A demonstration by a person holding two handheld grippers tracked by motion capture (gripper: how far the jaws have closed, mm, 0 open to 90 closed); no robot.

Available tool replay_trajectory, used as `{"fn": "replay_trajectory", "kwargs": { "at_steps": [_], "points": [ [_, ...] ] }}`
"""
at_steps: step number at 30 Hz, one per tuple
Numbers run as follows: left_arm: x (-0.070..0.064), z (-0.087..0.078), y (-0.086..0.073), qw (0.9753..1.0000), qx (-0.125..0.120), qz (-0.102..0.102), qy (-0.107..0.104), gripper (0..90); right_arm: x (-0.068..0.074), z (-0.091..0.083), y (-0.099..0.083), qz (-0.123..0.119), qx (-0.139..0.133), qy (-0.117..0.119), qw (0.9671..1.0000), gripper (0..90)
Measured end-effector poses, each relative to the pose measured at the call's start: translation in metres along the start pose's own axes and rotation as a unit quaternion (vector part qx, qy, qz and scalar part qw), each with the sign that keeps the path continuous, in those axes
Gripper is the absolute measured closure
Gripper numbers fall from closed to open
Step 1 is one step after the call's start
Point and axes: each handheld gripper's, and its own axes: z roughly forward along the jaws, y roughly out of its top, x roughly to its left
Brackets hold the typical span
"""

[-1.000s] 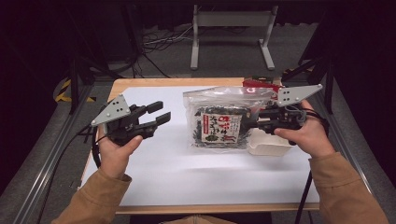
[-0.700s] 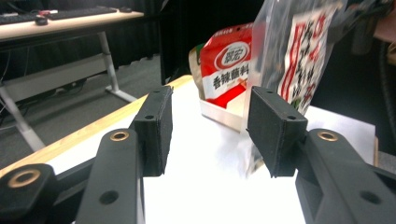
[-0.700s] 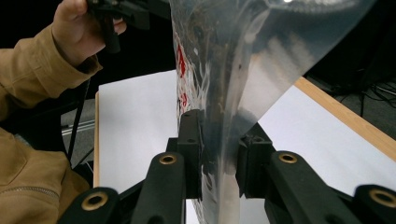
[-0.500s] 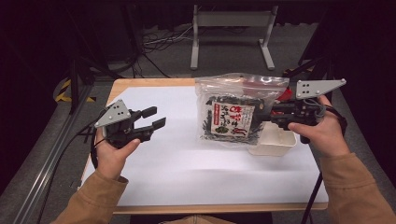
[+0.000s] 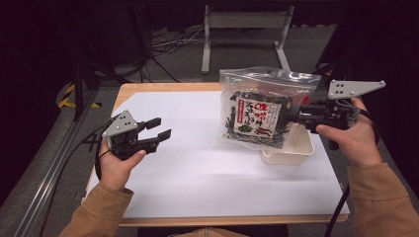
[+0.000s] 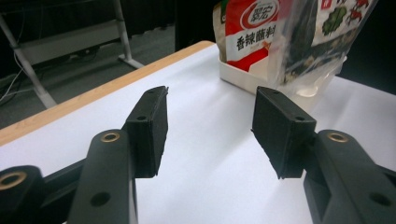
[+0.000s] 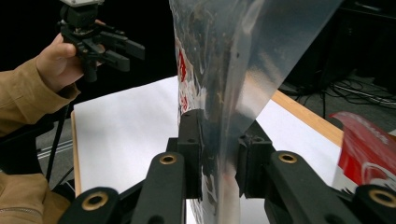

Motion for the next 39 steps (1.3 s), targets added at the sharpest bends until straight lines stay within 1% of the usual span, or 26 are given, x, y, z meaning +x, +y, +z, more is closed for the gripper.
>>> {"fn": "replay_trajectory", "kwargs": {
  "at_steps": [2, 4, 9, 10, 11, 12, 14, 15, 17, 21, 23, 24, 25, 26, 27, 28, 29, 33, 36, 39],
  "points": [
    [0.001, 0.001, -0.001, 1.0000, 0.005, -0.001, 0.001, 45.0, -0.002, -0.003, -0.001, 0.003, -0.001, -0.005, 1.0000, 74.2],
    [0.003, 0.002, -0.003, 1.0000, 0.008, -0.005, -0.001, 44.5, -0.003, -0.006, -0.002, 0.005, -0.003, -0.014, 0.9999, 74.2],
    [0.006, 0.004, -0.005, 0.9998, 0.016, -0.009, 0.002, 43.6, -0.008, -0.015, -0.006, 0.007, -0.006, -0.034, 0.9994, 74.2],
    [0.006, 0.004, -0.005, 0.9998, 0.016, -0.009, 0.002, 43.3, -0.008, -0.015, -0.006, 0.007, -0.006, -0.034, 0.9994, 74.2],
    [0.007, 0.005, -0.007, 0.9997, 0.021, -0.011, 0.003, 43.1, -0.010, -0.019, -0.009, 0.010, -0.005, -0.044, 0.9990, 74.1],
    [0.008, 0.006, -0.007, 0.9997, 0.022, -0.012, 0.004, 42.8, -0.010, -0.020, -0.009, 0.010, -0.005, -0.047, 0.9988, 74.2],
    [0.009, 0.006, -0.009, 0.9995, 0.021, -0.021, 0.003, 42.2, -0.011, -0.024, -0.010, 0.012, -0.004, -0.052, 0.9985, 74.2],
    [0.010, 0.007, -0.010, 0.9995, 0.021, -0.023, 0.003, 42.1, -0.011, -0.026, -0.011, 0.012, -0.005, -0.057, 0.9983, 74.2],
    [0.011, 0.007, -0.011, 0.9995, 0.024, -0.022, 0.004, 42.0, -0.011, -0.027, -0.012, 0.012, -0.007, -0.059, 0.9982, 74.2],
    [0.013, 0.007, -0.014, 0.9993, 0.028, -0.024, 0.007, 41.4, -0.013, -0.032, -0.014, 0.012, -0.008, -0.075, 0.9971, 74.2],
    [0.014, 0.007, -0.015, 0.9992, 0.029, -0.027, 0.009, 41.3, -0.014, -0.034, -0.014, 0.012, -0.008, -0.079, 0.9968, 74.2],
    [0.015, 0.007, -0.015, 0.9992, 0.029, -0.025, 0.010, 41.2, -0.015, -0.035, -0.015, 0.012, -0.008, -0.083, 0.9964, 74.2],
    [0.016, 0.007, -0.016, 0.9992, 0.027, -0.028, 0.011, 41.3, -0.015, -0.035, -0.015, 0.012, -0.009, -0.085, 0.9963, 74.2],
    [0.016, 0.006, -0.016, 0.9991, 0.028, -0.031, 0.011, 41.2, -0.016, -0.036, -0.016, 0.013, -0.009, -0.089, 0.9960, 74.2],
    [0.017, 0.006, -0.017, 0.9991, 0.029, -0.029, 0.013, 41.2, -0.017, -0.037, -0.017, 0.013, -0.008, -0.093, 0.9956, 74.2],
    [0.017, 0.005, -0.017, 0.9990, 0.029, -0.033, 0.013, 41.2, -0.017, -0.037, -0.017, 0.013, -0.006, -0.097, 0.9951, 74.2],
    [0.018, 0.005, -0.017, 0.9990, 0.026, -0.032, 0.015, 41.2, -0.018, -0.038, -0.018, 0.013, -0.005, -0.102, 0.9947, 74.2],
    [0.019, 0.004, -0.018, 0.9987, 0.023, -0.042, 0.014, 41.0, -0.021, -0.041, -0.021, 0.015, -0.003, -0.117, 0.9930, 74.2],
    [0.020, 0.004, -0.019, 0.9987, 0.027, -0.040, 0.013, 41.1, -0.023, -0.043, -0.024, 0.019, -0.005, -0.130, 0.9914, 74.2],
    [0.020, 0.005, -0.019, 0.9988, 0.026, -0.040, 0.014, 41.1, -0.026, -0.046, -0.026, 0.029, -0.002, -0.144, 0.9892, 74.2]
  ]
}}
